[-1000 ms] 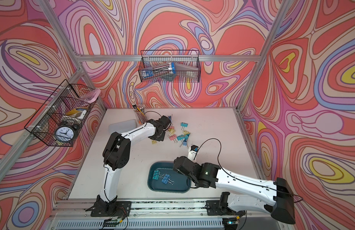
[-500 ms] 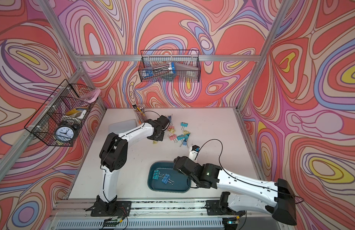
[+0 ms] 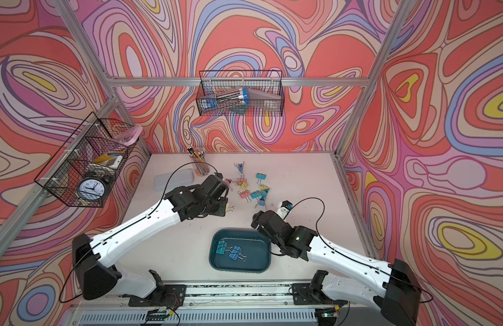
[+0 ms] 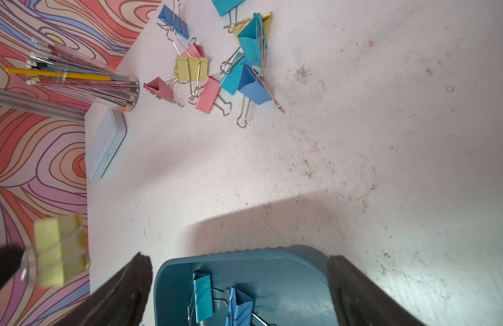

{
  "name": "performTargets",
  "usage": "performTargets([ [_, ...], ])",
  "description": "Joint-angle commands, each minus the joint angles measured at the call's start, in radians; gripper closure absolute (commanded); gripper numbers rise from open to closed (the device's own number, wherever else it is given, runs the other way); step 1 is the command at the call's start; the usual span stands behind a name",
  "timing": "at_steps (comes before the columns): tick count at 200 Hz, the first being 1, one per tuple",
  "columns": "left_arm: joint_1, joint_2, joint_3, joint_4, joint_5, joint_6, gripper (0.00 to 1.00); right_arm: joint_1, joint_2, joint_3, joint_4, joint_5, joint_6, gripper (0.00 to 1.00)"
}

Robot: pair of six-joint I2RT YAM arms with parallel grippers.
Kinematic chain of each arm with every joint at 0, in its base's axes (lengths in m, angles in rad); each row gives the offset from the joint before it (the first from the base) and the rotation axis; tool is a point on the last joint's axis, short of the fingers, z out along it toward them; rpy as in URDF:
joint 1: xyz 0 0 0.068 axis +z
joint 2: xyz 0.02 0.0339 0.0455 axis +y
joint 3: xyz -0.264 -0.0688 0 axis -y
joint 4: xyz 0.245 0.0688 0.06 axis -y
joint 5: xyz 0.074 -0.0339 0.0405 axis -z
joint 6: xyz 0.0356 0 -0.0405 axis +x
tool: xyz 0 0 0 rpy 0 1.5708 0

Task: Put the binder clips in the storage box
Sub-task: Pick up the binder clip at the center of the board, then place the binder clip in the storage box.

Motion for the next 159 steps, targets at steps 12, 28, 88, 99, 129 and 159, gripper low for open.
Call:
performTargets([
  [12,-0.205,-0.139,-0.083,-0.286,-0.076,-0.295,1.0,-0.034,-0.017,-0.041,0.029,-0.033,0.0,0.02],
  [28,-0.307,-0.184,-0.126,-0.347,-0.061,-0.421,1.0,-0.038,-0.008,-0.046,0.038,-0.04,-0.001,0.02],
  [88,-0.375,-0.208,-0.346,-0.059,0.025,-0.503,1.0,-0.04,0.045,-0.049,0.08,-0.081,0.001,0.02],
  [99,-0.375,-0.18,-0.323,-0.045,-0.008,-0.472,1.0,-0.04,0.05,-0.043,0.076,-0.086,-0.002,0.02],
  [129,-0.375,-0.114,-0.286,-0.035,-0.031,-0.437,1.0,-0.041,0.041,-0.041,0.055,-0.087,0.0,0.02],
  [159,-0.375,-0.089,-0.349,-0.021,-0.075,-0.448,1.0,-0.04,0.023,-0.058,0.057,-0.085,0.016,0.02],
])
